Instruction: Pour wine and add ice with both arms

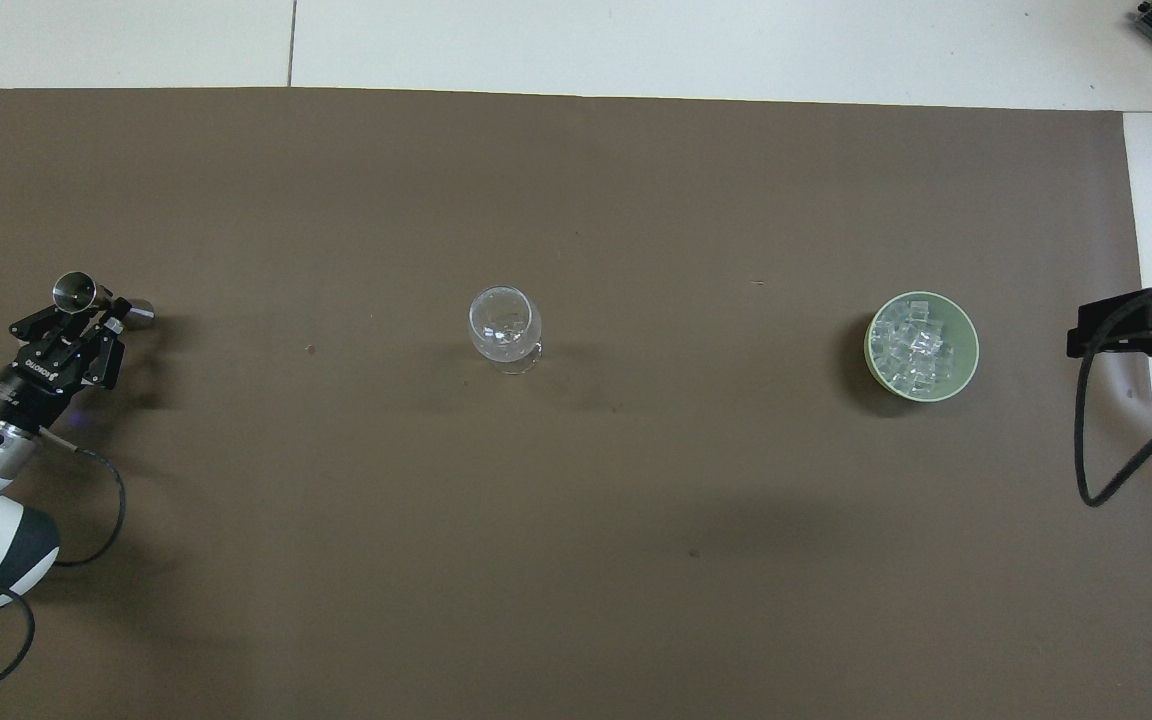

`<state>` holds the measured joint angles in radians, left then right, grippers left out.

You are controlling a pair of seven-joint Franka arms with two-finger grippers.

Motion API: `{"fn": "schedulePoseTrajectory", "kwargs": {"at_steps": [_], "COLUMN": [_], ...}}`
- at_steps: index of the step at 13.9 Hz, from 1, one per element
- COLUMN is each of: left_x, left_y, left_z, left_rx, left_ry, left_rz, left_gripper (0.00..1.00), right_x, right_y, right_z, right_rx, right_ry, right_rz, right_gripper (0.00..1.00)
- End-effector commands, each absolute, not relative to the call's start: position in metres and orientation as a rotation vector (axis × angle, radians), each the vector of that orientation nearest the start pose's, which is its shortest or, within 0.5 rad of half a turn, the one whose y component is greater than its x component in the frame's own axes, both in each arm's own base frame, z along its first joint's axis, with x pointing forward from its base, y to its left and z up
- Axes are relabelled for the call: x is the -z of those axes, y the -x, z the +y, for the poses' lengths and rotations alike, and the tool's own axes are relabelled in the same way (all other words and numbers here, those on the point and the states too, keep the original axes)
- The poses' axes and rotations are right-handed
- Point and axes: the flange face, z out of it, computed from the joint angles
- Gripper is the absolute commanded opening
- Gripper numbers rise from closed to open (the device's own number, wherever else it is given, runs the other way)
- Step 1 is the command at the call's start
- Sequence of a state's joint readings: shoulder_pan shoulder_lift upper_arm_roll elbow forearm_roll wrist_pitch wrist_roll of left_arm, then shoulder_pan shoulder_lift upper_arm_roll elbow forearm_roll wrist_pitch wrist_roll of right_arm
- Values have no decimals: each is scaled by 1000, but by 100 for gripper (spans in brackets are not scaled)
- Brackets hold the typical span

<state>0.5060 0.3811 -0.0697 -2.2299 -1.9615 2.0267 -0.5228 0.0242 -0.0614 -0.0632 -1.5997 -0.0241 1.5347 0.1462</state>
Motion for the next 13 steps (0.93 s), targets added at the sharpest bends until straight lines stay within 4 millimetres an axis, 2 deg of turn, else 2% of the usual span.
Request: {"fn": "schedulePoseTrajectory", "kwargs": {"at_steps": [1,7,13], "left_x": [-211,-210,-210], "left_y": [-510,-510,-510], "left_z": [180,179,178], "left_rx": [434,434,434], "left_ry": [-457,-455,-458], "left_rz": [1704,1705,1702], "left_gripper": [29,24,8], "right_x": [-642,-642,-642], "right_y": [-523,-523,-523], "right_z": [-25,-24,-25], "right_rx": [-20,-20,-20], "right_ry": [3127,3127,3127], "right_rz": [274,271,274], "right_gripper": [100,100,100]}}
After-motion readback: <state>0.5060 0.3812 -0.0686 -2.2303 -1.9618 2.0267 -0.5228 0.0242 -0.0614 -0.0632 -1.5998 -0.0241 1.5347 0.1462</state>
